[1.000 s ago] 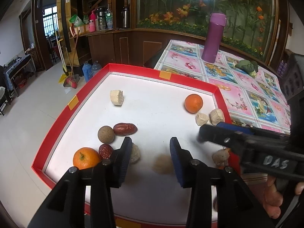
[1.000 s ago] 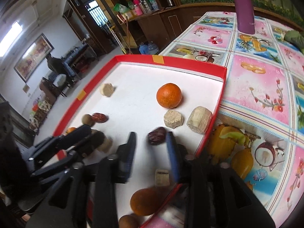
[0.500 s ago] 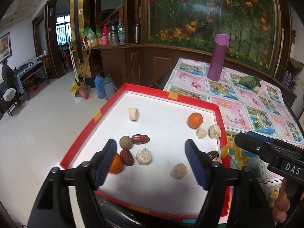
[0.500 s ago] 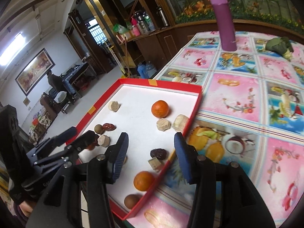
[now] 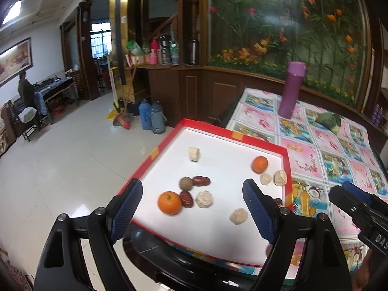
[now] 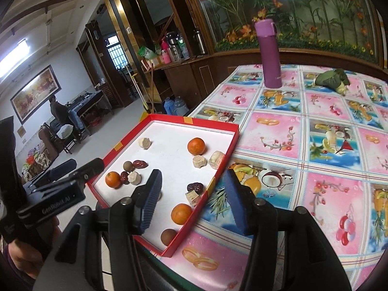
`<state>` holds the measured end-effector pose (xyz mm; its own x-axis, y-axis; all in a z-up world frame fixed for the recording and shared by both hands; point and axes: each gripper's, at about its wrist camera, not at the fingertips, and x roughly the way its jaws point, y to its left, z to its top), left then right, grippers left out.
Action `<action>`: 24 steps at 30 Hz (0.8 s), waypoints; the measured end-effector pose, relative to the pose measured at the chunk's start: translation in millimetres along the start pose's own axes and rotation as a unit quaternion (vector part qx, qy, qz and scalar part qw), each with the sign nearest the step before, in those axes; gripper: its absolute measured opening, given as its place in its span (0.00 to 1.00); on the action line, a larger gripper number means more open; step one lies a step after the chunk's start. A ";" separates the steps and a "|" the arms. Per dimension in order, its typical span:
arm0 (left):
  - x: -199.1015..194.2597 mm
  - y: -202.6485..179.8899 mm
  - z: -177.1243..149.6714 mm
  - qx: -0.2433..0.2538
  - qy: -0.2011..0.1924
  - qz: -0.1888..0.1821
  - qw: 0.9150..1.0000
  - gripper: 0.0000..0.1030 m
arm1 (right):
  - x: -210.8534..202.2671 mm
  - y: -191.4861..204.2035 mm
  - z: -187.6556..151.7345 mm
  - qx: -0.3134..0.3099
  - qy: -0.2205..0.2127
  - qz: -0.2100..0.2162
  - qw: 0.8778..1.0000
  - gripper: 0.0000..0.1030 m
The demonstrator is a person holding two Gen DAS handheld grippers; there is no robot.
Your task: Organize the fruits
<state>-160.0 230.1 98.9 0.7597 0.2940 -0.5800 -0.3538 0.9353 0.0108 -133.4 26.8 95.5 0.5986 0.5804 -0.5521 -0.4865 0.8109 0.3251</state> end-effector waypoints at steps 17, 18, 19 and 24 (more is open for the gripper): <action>-32.8 17.5 15.7 0.007 -0.076 0.035 0.996 1.00 | -18.9 21.0 -0.6 -0.015 -0.059 -0.003 0.998 0.77; -32.0 18.7 16.2 0.006 -0.076 0.034 0.997 1.00 | -18.8 20.4 -0.1 -0.013 -0.061 -0.004 0.998 0.77; -30.1 20.3 17.1 0.006 -0.073 0.034 0.997 1.00 | -17.4 19.1 0.5 -0.011 -0.061 -0.003 0.998 0.78; -24.2 29.7 16.6 -0.009 -0.071 0.041 0.997 1.00 | -10.8 16.9 1.2 -0.006 -0.060 0.002 0.998 0.78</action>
<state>-179.9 254.0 126.8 0.7967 0.3952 -0.4572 -0.4267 0.9036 0.0376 -147.3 34.3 107.9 0.6686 0.5882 -0.4550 -0.4955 0.8086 0.3172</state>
